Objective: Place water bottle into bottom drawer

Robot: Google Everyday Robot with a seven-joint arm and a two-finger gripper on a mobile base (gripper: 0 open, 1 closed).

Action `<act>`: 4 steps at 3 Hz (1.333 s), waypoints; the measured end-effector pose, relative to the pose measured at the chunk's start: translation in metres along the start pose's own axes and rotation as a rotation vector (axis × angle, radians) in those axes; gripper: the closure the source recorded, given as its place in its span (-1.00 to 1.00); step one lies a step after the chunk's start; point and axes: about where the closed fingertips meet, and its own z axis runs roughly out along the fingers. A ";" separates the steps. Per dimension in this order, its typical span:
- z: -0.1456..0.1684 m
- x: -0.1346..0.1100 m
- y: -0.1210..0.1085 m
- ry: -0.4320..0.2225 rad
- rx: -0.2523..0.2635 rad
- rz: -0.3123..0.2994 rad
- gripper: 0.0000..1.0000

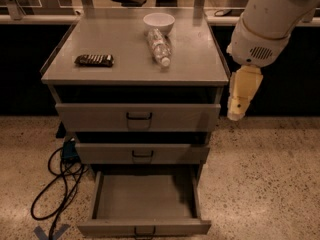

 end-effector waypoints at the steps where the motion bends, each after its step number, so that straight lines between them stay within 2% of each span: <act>1: 0.027 -0.038 -0.027 0.031 -0.007 -0.046 -1.00; 2: 0.045 -0.070 -0.058 0.040 0.018 -0.061 -1.00; 3: 0.045 -0.070 -0.059 0.040 0.018 -0.061 -1.00; 4: 0.049 -0.079 -0.080 0.035 0.043 -0.099 -1.00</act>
Offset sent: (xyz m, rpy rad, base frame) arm 0.1239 0.0877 -0.0313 -0.0928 -0.0160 0.0462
